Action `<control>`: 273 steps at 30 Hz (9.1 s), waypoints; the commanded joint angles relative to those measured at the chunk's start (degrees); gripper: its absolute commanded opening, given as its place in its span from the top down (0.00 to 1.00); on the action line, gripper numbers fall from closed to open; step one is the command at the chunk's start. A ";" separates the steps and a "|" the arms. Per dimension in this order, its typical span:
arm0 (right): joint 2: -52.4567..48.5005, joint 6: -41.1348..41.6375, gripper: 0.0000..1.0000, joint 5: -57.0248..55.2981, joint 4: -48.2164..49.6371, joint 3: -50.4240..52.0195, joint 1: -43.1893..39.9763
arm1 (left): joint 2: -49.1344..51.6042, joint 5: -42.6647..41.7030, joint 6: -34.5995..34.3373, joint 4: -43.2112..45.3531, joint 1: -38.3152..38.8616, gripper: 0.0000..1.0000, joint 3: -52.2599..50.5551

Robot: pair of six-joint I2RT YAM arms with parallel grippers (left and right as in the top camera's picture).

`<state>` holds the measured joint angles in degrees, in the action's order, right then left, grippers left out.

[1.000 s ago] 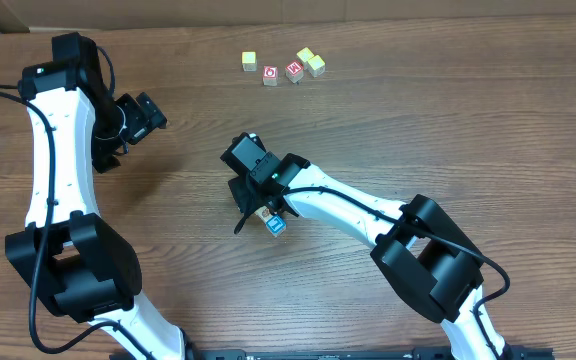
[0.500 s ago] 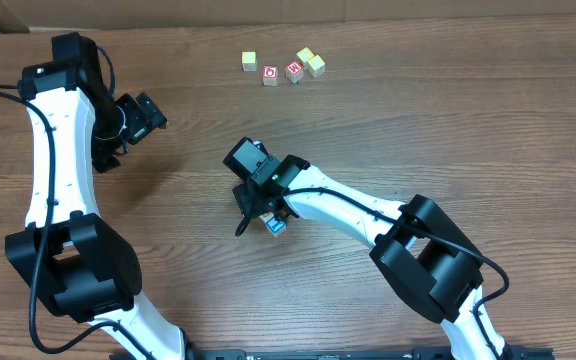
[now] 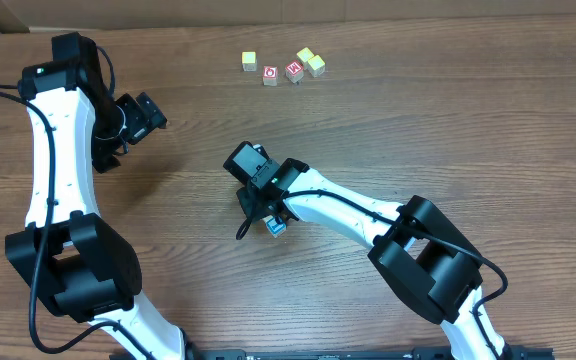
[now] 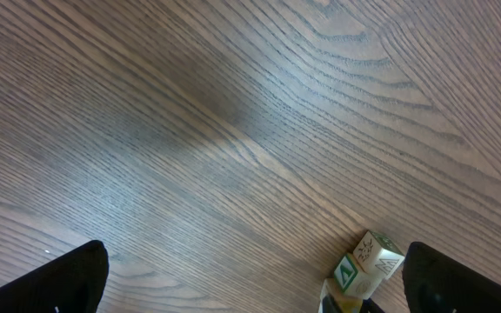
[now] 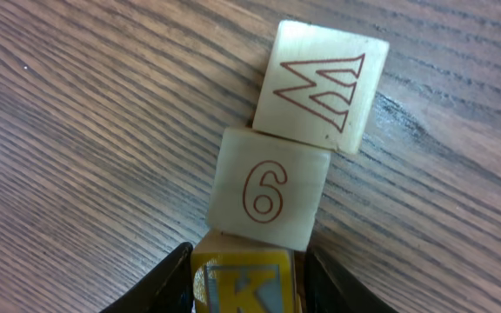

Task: Flip 5 blocks

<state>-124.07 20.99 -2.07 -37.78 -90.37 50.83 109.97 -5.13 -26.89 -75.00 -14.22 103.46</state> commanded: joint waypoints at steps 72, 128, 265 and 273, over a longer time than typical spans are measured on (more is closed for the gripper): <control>-4.17 5.57 0.27 14.67 9.07 -4.48 -7.39 | -0.92 0.68 0.07 0.26 0.52 0.00 0.52; 14.19 32.85 0.96 12.17 -24.72 10.88 -4.57 | -0.90 -5.42 -2.54 9.27 0.52 0.00 0.52; 12.81 37.73 0.96 -0.11 4.24 19.89 6.10 | 22.03 -6.71 19.19 14.23 22.56 0.96 0.52; 12.83 37.73 0.96 -0.85 5.62 19.89 6.12 | 22.03 -6.71 19.21 14.19 22.60 0.96 0.52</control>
<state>-111.07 59.29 -1.52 -32.80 -68.99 56.77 131.41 -11.38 -8.78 -60.97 8.23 103.46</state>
